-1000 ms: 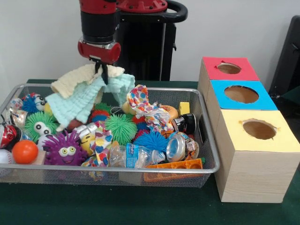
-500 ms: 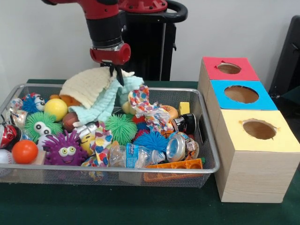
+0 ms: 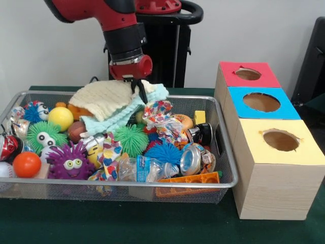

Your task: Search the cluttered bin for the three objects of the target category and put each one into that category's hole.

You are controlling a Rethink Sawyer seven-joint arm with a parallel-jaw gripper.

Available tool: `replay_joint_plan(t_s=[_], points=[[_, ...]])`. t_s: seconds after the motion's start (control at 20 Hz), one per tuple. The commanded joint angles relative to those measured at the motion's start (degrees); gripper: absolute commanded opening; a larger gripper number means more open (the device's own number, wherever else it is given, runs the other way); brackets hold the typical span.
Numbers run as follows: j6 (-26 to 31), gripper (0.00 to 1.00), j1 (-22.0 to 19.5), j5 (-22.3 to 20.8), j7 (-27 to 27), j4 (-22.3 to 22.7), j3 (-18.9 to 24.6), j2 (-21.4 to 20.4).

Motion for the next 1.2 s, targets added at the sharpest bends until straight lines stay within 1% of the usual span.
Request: replay_joint_plan(t_s=[0.05,0.1,0.15,0.2,0.35,0.4,0.45,0.6,0.75,0.8,0.9,1.05,1.2], points=[[6.4,0.0,9.9,3.1,6.3,0.4,-0.7,-7.6],[7.8,0.0,11.7,4.0,6.4,0.5,-2.3,-9.5],[10.5,0.0,14.4,5.1,6.0,0.0,-4.9,-12.8],[11.6,0.0,15.2,5.6,6.0,-0.1,-5.7,-14.0],[14.3,0.0,19.5,7.0,6.7,-1.6,-11.5,-17.1],[14.8,0.0,20.3,7.1,6.9,-2.3,-12.7,-17.6],[14.5,0.0,22.4,7.7,8.0,-2.6,-15.5,-18.4],[14.7,0.0,23.3,8.2,8.6,-3.7,-16.5,-18.3],[12.6,0.0,23.4,8.9,9.4,-3.4,-16.5,-17.6],[12.7,0.0,23.4,9.2,9.3,-3.6,-16.2,-17.8],[11.9,0.0,22.7,9.7,9.1,-3.6,-15.2,-17.4],[9.3,0.0,21.2,9.1,8.4,-4.4,-14.3,-15.4],[9.2,0.0,20.0,9.6,8.4,-4.3,-13.3,-14.3]])
